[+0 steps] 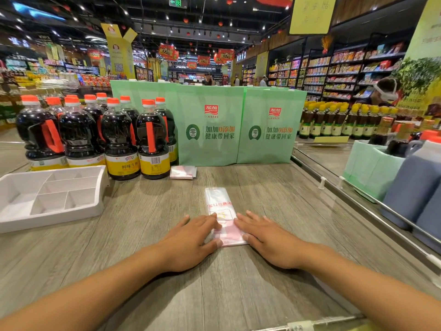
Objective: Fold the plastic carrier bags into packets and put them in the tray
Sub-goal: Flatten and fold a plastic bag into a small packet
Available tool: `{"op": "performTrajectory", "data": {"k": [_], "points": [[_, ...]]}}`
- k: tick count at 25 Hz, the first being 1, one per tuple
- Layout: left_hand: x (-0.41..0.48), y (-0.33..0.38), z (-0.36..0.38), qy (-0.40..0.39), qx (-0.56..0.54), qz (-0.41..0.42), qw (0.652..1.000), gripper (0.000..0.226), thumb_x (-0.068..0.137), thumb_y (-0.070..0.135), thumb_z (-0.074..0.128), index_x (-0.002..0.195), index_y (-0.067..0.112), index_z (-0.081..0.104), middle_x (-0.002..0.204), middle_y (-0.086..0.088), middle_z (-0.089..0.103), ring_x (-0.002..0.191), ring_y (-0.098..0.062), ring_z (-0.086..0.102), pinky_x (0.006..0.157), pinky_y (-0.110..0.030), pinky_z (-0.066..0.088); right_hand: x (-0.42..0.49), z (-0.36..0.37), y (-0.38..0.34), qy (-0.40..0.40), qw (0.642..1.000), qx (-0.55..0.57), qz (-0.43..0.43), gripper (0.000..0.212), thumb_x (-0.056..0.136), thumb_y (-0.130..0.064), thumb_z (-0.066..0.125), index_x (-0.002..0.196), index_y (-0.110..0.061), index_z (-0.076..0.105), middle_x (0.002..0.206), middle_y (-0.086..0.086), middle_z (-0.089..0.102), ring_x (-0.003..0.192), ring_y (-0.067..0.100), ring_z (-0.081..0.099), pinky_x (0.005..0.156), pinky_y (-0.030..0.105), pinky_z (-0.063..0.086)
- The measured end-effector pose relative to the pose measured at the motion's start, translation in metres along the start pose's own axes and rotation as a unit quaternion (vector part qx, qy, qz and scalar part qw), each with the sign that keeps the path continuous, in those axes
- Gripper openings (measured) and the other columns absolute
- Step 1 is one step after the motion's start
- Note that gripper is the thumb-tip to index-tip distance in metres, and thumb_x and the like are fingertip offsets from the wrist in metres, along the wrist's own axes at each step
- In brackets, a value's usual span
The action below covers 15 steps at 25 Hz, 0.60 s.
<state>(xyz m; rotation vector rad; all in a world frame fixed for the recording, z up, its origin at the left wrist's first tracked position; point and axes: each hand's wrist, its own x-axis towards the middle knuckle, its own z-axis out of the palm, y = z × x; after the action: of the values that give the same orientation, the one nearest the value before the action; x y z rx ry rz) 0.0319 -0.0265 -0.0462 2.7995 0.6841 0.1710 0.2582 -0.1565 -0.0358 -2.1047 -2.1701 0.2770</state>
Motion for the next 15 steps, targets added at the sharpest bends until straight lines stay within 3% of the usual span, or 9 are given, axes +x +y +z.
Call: {"op": "performTrajectory", "data": {"k": [4,10,12,15], "points": [[-0.002,0.003,-0.004,-0.018,0.015,-0.007,1.000,0.059,0.103,0.063,0.028,0.153,0.031,0.025,0.165,0.014,0.026,0.151,-0.001,0.020,0.127,-0.044,0.000,0.003,-0.006,0.008,-0.056,0.998,-0.026,-0.018,0.055,0.110,-0.046,0.019,0.162,-0.037,0.003,0.167,-0.022,-0.005,0.153,0.001,-0.014,0.127,0.039,-0.007],[-0.002,0.005,-0.009,-0.050,0.041,-0.016,0.998,0.073,0.104,0.064,0.022,0.163,0.027,0.002,0.168,0.017,0.015,0.154,0.000,0.000,0.126,-0.047,-0.010,0.006,-0.015,0.012,-0.104,0.993,-0.043,-0.020,0.056,0.108,-0.053,0.016,0.160,-0.043,-0.003,0.165,-0.027,-0.011,0.152,-0.001,-0.017,0.126,0.040,-0.011],[-0.002,0.003,-0.009,-0.047,0.031,-0.009,0.998,0.072,0.103,0.065,0.024,0.163,0.028,0.006,0.168,0.018,0.014,0.154,0.000,0.002,0.126,-0.047,-0.008,0.006,-0.014,0.013,-0.105,0.994,-0.034,-0.019,0.056,0.108,-0.053,0.017,0.160,-0.043,-0.001,0.165,-0.027,-0.010,0.152,-0.001,-0.015,0.126,0.040,-0.010],[-0.002,-0.001,-0.010,0.002,0.045,0.030,0.999,0.056,0.102,0.064,0.034,0.147,0.031,0.038,0.165,0.019,0.019,0.151,-0.003,0.019,0.127,-0.046,0.003,0.005,-0.009,0.017,-0.073,0.997,-0.006,-0.023,0.056,0.108,-0.054,0.023,0.161,-0.044,0.006,0.165,-0.030,-0.004,0.151,-0.004,-0.013,0.126,0.038,-0.009]]}}
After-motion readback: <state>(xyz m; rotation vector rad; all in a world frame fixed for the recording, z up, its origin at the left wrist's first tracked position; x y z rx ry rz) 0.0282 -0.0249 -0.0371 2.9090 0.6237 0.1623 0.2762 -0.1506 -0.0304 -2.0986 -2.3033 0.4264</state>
